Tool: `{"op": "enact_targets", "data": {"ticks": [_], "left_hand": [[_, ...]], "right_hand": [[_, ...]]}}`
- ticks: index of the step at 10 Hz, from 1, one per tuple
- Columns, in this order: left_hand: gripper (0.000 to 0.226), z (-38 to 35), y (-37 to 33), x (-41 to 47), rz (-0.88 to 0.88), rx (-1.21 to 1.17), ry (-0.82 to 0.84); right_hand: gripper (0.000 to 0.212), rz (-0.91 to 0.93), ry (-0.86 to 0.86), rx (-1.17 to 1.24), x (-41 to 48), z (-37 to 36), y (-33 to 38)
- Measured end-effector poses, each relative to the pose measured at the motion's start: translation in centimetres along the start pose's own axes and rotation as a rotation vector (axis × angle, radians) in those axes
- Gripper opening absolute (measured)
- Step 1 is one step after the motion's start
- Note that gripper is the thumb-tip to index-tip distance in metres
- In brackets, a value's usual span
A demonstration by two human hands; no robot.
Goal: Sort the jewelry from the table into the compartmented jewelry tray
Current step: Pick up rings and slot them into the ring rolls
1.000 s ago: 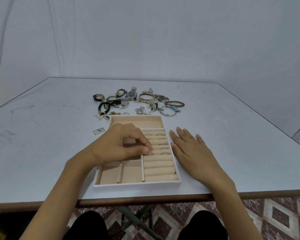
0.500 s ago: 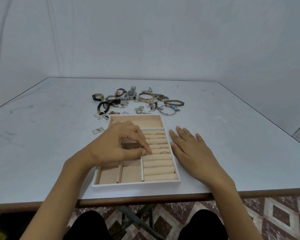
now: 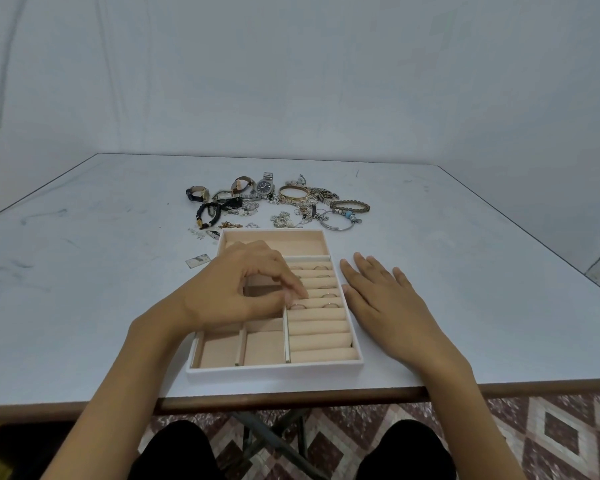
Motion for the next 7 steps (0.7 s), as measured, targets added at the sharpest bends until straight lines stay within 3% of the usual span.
{"op": "enact_targets", "data": {"ticks": [7], "left_hand": [[0.021,-0.06,-0.04,0.03,-0.035,0.03,-0.01]], "right_hand": [[0.053,0.005,-0.001,0.014,-0.13,0.02,-0.03]]}}
Point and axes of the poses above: each hand's wrist, its own x-axis towards the middle knuckle, its own z-axis out of the back of the hand, y = z × x, the point moved 1 cm from there along x, towards the middle knuckle, and after that the axes turned 6 degrees about -x, right-handed, at the moved point
